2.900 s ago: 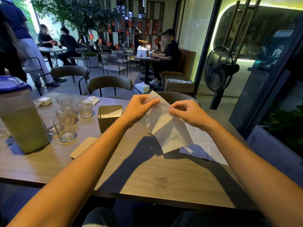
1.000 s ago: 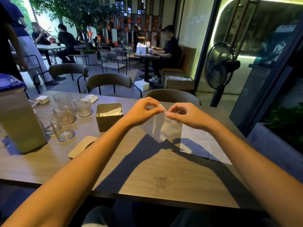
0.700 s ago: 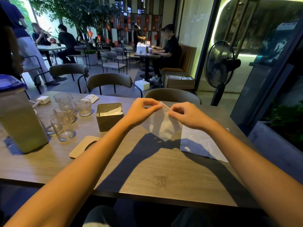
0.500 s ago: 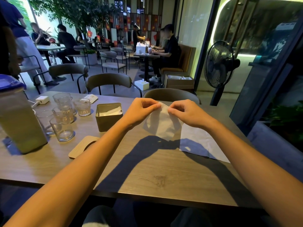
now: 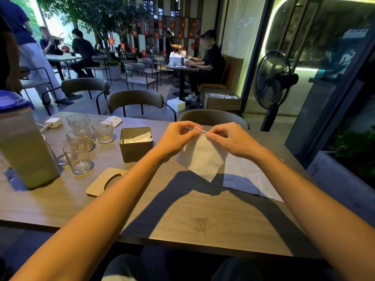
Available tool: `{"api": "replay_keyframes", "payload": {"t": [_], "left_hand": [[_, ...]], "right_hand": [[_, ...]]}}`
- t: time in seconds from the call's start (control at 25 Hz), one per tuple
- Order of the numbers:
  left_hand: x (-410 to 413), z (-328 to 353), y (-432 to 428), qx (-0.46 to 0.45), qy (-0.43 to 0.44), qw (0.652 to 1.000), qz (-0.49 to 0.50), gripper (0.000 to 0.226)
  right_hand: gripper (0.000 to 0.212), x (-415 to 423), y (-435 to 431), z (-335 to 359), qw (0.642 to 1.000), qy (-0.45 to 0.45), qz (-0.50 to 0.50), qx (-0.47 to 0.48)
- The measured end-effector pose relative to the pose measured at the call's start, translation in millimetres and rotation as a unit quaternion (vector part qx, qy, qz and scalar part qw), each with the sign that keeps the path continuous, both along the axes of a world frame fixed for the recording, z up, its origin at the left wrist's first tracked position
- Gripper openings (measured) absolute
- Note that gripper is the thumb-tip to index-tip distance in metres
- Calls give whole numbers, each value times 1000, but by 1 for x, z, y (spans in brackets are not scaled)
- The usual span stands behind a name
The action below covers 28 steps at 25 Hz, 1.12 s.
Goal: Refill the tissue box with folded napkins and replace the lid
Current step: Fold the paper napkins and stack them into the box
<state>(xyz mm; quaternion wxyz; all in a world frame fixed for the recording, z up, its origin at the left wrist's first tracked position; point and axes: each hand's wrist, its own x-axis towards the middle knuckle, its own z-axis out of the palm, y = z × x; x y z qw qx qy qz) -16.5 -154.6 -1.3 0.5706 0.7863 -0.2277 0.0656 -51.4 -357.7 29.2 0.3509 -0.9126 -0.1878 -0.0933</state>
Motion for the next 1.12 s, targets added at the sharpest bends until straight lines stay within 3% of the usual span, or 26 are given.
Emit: {"api": "replay_keyframes", "payload": {"t": [0.28, 0.52, 0.72, 1.12], "left_hand": [[6, -6, 32, -82, 84, 991, 67, 9], [8, -10, 75, -114, 120, 979, 121, 22], [19, -12, 118, -173, 192, 952, 162, 23], [75, 0, 182, -75, 54, 955, 281, 20]], "right_hand": [[21, 5, 6, -7, 997, 53, 2, 51], [19, 25, 45, -20, 988, 99, 15, 118], [19, 48, 91, -26, 986, 129, 44, 94], [10, 113, 168, -17, 978, 162, -41, 124]]}}
